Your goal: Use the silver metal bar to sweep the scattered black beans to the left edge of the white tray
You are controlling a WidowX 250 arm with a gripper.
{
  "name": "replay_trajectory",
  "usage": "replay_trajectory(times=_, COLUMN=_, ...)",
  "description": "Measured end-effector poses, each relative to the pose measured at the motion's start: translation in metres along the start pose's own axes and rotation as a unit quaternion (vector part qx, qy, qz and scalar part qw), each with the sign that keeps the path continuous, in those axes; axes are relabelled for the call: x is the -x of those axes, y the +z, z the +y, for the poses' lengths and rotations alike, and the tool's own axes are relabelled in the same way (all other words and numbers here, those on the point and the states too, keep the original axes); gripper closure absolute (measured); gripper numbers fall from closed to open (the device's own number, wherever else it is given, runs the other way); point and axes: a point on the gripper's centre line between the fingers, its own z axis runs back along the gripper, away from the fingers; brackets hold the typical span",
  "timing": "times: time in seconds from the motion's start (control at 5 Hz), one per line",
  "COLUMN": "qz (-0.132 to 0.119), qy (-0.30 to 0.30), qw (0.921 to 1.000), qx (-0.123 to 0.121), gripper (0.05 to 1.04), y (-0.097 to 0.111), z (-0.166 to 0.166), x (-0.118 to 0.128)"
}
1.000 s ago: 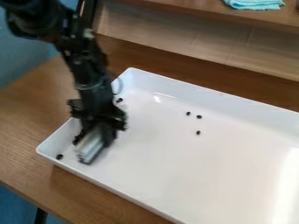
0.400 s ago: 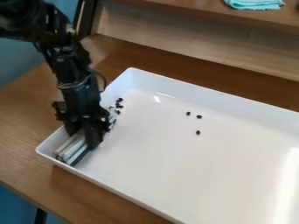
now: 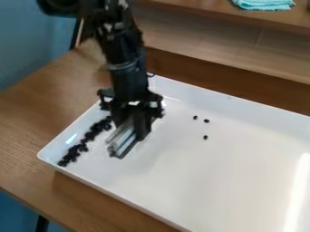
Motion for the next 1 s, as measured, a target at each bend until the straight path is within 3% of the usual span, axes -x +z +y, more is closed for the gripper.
replay_trajectory(times=0.2, qz=-0.009, qy=-0.024, qw=0.9997, qx=0.004, gripper=0.682, y=0.011, z=-0.038, x=-0.002)
replay_trajectory(times=0.6, qz=-0.022, qy=-0.042, qw=0.9988, qx=-0.013, gripper=0.682, y=0.005, z=-0.091, x=-0.007)
replay_trajectory(times=1.0, qz=-0.027, qy=-0.028, qw=0.9980, qx=-0.049, gripper=0.682, y=-0.033, z=-0.126, x=-0.031)
